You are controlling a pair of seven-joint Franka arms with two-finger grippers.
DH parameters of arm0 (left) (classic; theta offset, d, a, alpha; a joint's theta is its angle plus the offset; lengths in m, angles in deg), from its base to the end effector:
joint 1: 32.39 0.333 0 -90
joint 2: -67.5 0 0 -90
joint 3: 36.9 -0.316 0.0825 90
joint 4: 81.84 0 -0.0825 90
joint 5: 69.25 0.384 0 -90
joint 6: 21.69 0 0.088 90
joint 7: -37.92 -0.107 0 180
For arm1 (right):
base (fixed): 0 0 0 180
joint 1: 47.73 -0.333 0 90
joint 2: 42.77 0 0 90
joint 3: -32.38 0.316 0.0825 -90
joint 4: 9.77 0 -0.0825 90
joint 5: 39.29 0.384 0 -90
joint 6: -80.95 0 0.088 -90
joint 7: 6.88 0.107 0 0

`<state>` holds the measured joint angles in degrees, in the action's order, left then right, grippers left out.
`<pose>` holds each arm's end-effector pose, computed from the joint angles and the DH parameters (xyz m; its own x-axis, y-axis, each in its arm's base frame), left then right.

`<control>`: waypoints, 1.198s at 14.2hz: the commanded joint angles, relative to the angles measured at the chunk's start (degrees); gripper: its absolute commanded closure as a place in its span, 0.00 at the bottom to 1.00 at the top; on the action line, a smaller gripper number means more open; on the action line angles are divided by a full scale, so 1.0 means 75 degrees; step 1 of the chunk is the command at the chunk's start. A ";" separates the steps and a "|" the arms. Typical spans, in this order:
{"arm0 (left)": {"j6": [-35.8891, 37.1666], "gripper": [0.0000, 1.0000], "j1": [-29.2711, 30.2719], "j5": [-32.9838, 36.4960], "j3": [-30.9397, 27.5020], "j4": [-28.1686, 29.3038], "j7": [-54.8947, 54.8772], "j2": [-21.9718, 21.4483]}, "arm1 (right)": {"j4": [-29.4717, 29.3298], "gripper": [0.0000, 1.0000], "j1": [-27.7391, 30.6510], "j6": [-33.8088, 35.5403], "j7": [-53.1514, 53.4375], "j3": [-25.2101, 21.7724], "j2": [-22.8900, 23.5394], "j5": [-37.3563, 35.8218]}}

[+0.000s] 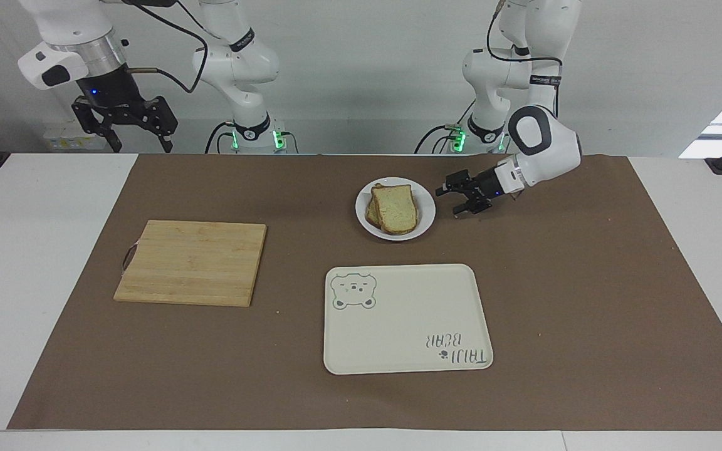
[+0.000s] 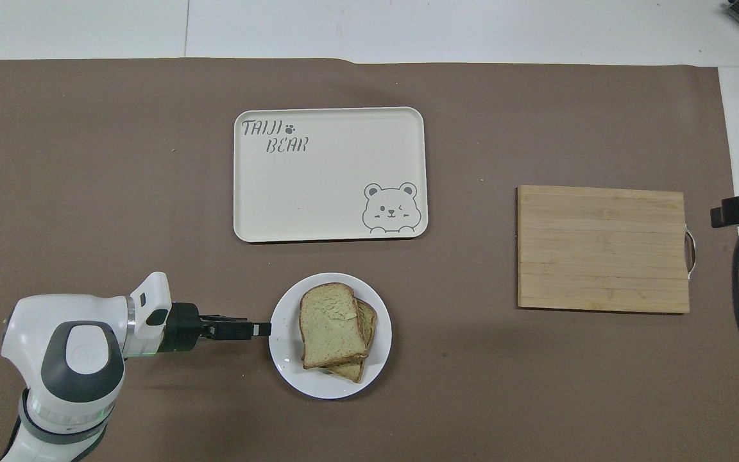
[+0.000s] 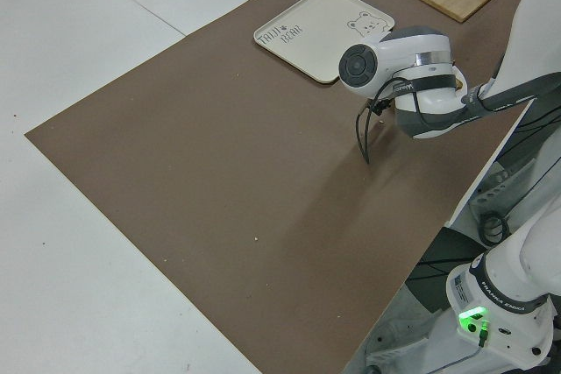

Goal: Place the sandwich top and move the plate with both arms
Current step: 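Move the left gripper to the plate rim nearest the robot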

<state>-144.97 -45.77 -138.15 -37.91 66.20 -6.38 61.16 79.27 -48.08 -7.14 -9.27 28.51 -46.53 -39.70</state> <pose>0.4022 -0.1276 0.2930 0.9947 -0.1005 0.0217 -0.0789 -0.6109 0.7877 0.5296 -0.0348 0.6649 0.9986 -0.0200 0.0487 -0.0202 -0.9998 0.0047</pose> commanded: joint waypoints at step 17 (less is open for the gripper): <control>0.0687 0.43 -0.0290 -0.1911 -0.0077 0.0570 -0.1898 0.0658 | 0.0175 0.00 0.0011 0.0051 -0.0091 0.0025 -0.0038 -0.0075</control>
<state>-140.74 -47.16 -150.88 -37.73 68.71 -18.59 67.09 80.02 -48.12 -7.08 -9.27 28.52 -46.22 -39.70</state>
